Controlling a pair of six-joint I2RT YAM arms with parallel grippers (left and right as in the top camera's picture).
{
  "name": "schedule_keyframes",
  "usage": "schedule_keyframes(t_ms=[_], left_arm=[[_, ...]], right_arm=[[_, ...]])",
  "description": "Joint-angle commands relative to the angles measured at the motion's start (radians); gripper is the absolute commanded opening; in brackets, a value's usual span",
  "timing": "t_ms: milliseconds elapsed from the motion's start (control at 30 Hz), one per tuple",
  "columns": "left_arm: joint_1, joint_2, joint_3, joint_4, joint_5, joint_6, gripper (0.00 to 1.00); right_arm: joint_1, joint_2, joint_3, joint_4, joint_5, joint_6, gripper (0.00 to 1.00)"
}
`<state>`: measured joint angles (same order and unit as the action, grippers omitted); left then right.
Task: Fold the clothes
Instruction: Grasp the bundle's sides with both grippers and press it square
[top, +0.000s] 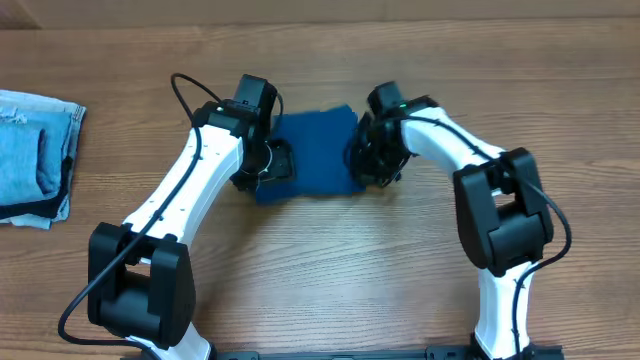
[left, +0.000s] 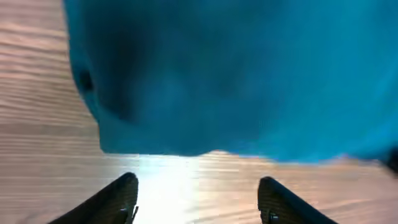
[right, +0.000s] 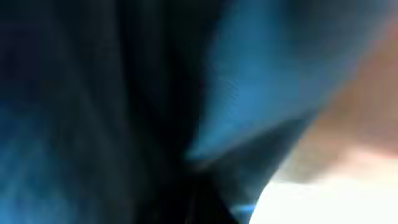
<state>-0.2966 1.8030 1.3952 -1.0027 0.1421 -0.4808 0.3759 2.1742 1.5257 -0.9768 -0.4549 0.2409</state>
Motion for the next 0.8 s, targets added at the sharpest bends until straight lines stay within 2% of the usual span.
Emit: schedule_keyframes(t_ms=[0,67,200,300,400,567,667,733,767], left_arm=[[0.010,-0.004,-0.017,0.001,-0.120,0.056,0.64],[0.010,-0.001,-0.025,0.004,-0.126,0.055,0.64],[0.007,0.008,-0.043,-0.019,0.002,0.027,0.53],[-0.001,0.008,-0.063,0.024,-0.001,0.001,0.48],[-0.001,0.008,-0.108,0.120,-0.039,-0.016,0.44],[-0.001,0.008,-0.217,0.301,-0.041,-0.024,0.44],[-0.001,0.008,-0.259,0.343,-0.045,-0.024,0.45],[-0.001,0.008,-0.264,0.340,-0.045,-0.019,0.46],[0.000,0.008,-0.264,0.341,-0.045,-0.019,0.49]], right_arm=[[0.031,-0.065,0.005,-0.067,0.016,0.024,0.04],[0.033,-0.135,0.005,-0.101,0.079,0.026,0.04],[0.032,-0.339,0.005,-0.103,0.305,0.044,0.04],[0.033,-0.406,0.005,-0.064,0.253,0.021,0.04],[0.034,-0.391,0.001,-0.014,0.121,0.014,0.04],[0.044,-0.312,-0.055,0.136,-0.004,0.014,0.04],[0.043,-0.241,-0.065,0.162,0.029,0.017,0.04],[0.032,-0.189,-0.066,0.143,0.127,0.026,0.04],[0.021,-0.169,-0.066,0.129,0.165,0.029,0.04]])
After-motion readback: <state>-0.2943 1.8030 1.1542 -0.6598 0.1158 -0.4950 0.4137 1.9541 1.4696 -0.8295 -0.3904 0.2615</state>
